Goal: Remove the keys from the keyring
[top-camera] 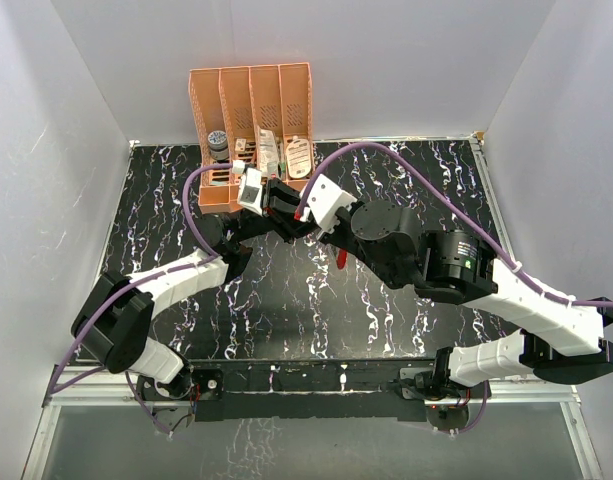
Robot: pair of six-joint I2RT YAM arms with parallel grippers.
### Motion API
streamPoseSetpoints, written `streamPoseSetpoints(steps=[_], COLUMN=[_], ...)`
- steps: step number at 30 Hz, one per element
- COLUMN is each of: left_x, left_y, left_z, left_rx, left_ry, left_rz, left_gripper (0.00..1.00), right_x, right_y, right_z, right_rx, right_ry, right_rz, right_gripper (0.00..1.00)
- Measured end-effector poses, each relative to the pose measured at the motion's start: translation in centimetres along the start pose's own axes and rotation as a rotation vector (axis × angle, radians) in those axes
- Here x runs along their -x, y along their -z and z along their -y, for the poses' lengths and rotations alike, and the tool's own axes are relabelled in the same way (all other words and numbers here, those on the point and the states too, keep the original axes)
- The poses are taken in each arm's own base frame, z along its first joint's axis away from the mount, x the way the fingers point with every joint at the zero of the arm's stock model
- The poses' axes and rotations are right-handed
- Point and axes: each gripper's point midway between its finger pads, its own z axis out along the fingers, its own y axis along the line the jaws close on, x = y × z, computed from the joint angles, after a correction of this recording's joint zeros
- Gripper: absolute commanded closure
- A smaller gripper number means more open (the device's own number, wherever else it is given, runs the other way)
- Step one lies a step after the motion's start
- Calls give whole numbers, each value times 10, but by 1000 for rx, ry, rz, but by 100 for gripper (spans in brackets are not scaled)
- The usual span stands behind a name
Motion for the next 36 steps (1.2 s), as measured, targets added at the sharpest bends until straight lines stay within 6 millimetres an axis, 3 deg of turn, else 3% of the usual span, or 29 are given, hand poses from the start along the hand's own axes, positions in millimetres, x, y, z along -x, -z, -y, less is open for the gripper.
streamPoseSetpoints(steps=[9,14,24,36], left_x=[-1,0,-1,24], left_y=[-1,-2,0,11], left_z=[1,2,-5,1], left_rx=[-10,-14,50,160], left_ry=[15,14,-39,-266], left_rz=[7,16,8,-61], left_gripper=[89,100,100,100], right_x=[1,2,-1,7], right_y=[-3,-3,-4,-1], right_z=[-2,-3,-3,-2], right_rx=[0,1,-5,-31], right_ry=[-1,-4,-1,-97], right_rz=[9,14,6,88], right_gripper=[100,100,100,100])
